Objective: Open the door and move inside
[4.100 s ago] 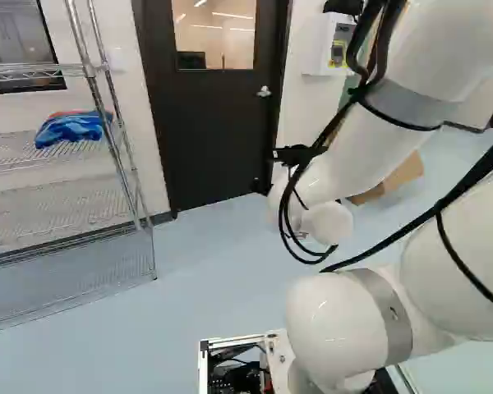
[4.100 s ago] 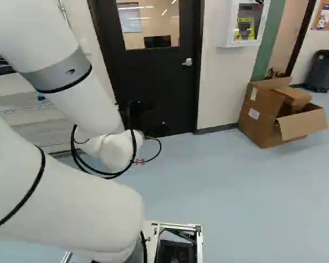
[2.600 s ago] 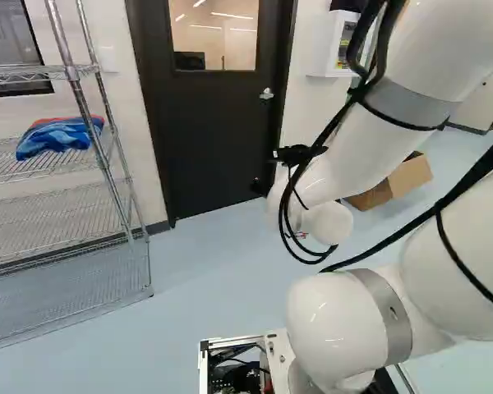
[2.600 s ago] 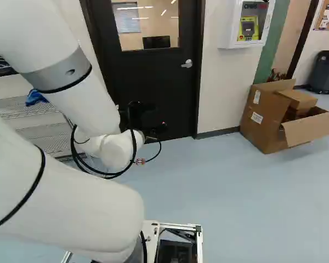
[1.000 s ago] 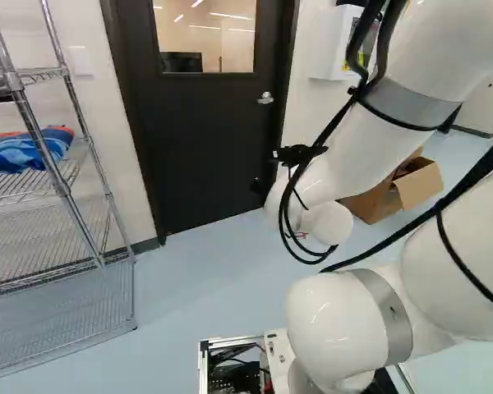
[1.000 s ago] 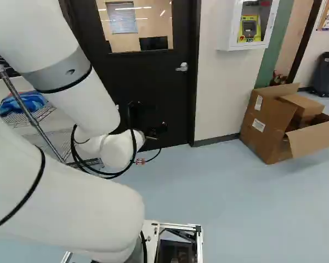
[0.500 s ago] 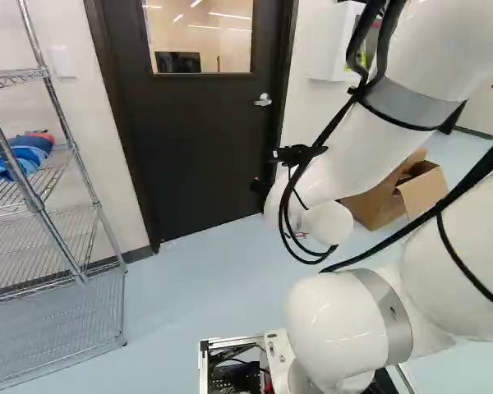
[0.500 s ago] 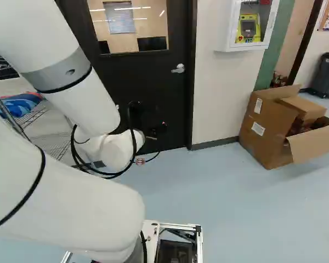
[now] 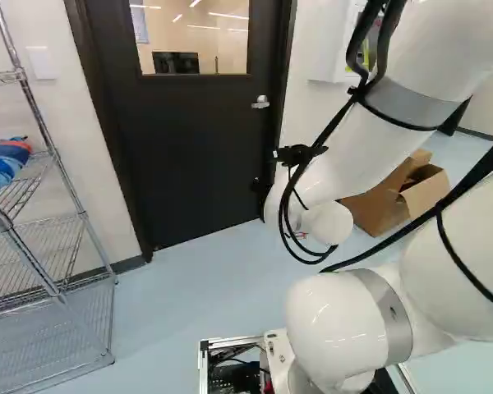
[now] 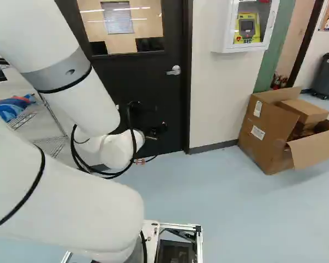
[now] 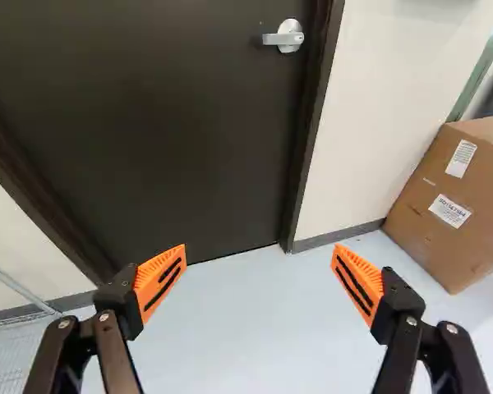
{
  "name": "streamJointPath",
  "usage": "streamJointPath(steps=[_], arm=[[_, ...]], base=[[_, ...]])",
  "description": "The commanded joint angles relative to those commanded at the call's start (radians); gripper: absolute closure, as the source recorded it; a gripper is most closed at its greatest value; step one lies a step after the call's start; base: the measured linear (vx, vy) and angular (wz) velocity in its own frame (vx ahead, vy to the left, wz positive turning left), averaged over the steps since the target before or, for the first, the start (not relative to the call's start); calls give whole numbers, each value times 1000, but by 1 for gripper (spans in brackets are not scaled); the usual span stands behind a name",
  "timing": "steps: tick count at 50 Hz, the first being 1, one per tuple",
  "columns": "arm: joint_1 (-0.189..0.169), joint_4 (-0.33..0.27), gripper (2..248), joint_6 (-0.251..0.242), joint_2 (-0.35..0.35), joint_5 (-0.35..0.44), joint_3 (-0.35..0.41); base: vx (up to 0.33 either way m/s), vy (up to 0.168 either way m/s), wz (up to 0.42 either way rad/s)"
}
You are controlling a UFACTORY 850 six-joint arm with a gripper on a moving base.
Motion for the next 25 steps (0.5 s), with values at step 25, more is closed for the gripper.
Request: streamJointPath(steps=[25], arm=[[0, 0, 3, 0, 0, 0, 0]], base=[[131, -30, 151]])
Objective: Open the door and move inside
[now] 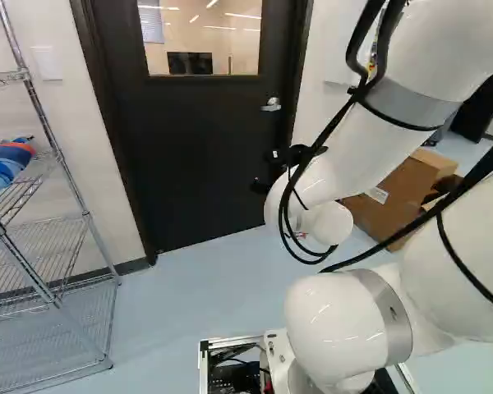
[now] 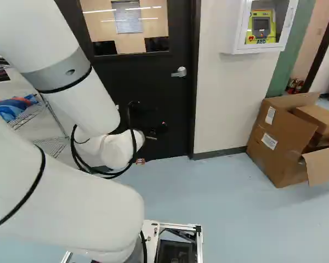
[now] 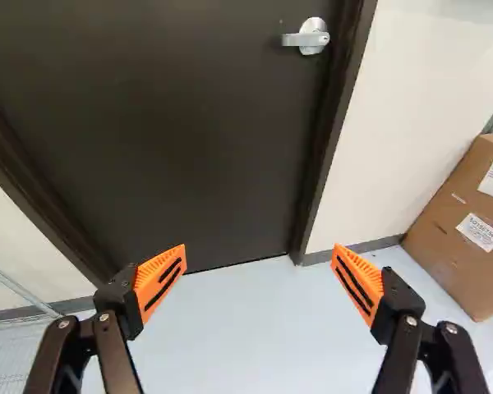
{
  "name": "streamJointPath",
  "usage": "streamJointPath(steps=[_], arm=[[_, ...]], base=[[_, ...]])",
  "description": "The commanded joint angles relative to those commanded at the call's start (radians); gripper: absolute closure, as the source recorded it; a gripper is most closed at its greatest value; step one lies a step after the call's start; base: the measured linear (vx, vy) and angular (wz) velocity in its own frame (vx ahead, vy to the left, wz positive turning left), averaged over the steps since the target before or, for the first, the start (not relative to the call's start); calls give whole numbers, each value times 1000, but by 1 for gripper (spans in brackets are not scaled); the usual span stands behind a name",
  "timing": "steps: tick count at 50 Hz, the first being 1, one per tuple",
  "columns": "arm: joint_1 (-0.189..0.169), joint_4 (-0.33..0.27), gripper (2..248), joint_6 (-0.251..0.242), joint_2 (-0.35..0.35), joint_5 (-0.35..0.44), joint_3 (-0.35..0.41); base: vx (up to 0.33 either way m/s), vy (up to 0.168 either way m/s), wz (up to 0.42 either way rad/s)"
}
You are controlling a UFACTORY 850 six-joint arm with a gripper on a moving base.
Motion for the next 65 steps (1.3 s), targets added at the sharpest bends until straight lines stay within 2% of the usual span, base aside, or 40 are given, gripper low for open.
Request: streamJointPath(steps=[23, 65], arm=[[0, 0, 3, 0, 0, 0, 0], [0, 0, 3, 0, 0, 0, 0]], base=[[125, -26, 149], [140, -22, 1]])
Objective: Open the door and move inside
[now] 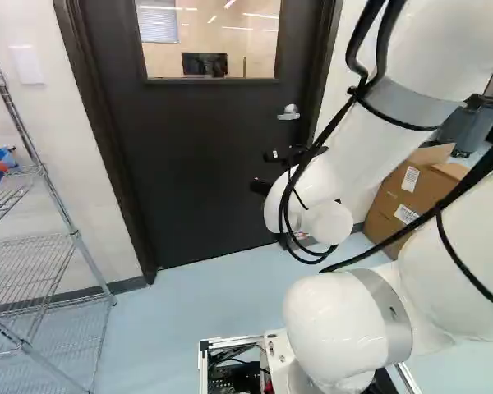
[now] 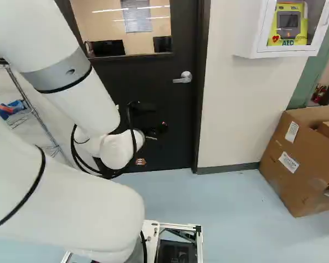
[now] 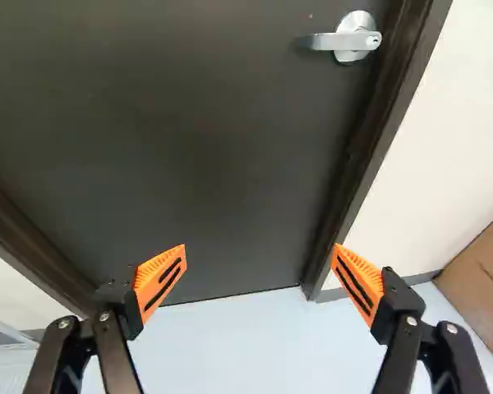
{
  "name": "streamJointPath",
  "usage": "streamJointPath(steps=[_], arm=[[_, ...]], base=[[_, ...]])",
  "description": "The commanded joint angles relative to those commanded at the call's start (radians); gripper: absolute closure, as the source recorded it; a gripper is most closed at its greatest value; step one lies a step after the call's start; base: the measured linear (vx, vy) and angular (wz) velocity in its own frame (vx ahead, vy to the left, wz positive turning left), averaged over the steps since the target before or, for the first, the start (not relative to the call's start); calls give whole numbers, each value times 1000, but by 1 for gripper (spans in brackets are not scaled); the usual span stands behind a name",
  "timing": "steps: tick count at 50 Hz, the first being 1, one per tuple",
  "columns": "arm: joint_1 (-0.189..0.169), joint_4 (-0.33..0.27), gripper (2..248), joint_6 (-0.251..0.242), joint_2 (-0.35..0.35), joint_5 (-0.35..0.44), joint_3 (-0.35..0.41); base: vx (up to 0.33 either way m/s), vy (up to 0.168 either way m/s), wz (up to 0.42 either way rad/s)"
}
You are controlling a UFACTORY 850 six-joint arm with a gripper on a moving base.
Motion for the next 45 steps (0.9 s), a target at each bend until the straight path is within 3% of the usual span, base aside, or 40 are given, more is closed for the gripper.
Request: streamJointPath(steps=[45], arm=[[0, 0, 3, 0, 0, 0, 0]], base=[[120, -1, -12]])
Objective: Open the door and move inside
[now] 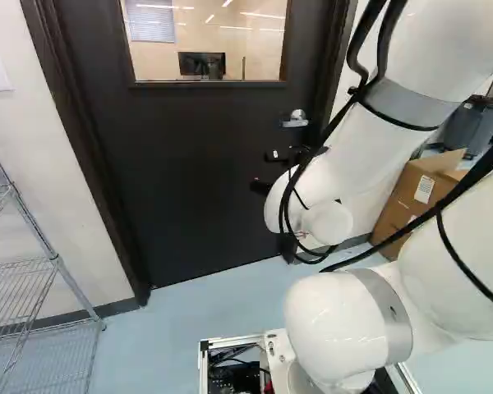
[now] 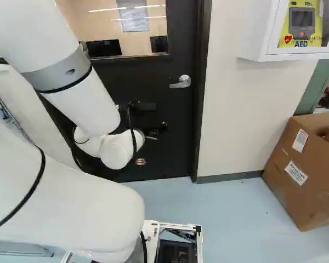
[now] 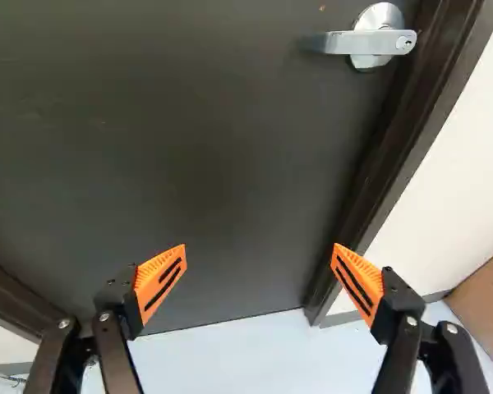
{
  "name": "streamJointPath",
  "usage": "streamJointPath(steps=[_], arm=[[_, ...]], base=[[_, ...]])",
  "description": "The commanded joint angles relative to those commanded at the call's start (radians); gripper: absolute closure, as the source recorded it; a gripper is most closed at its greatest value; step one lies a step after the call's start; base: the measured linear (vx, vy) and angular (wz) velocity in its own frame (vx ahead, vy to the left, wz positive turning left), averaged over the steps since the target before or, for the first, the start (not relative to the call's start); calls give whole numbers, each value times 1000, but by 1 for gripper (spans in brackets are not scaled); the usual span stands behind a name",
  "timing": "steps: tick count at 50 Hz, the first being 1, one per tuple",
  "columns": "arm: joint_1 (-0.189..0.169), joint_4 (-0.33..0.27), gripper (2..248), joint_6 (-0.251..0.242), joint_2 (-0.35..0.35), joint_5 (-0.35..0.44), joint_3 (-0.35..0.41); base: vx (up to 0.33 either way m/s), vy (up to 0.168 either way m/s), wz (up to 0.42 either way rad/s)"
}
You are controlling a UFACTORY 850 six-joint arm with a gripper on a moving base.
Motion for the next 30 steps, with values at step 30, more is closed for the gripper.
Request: streamJointPath(steps=[30], arm=[[0, 0, 3, 0, -35, 0, -59]], base=[[12, 0, -1]])
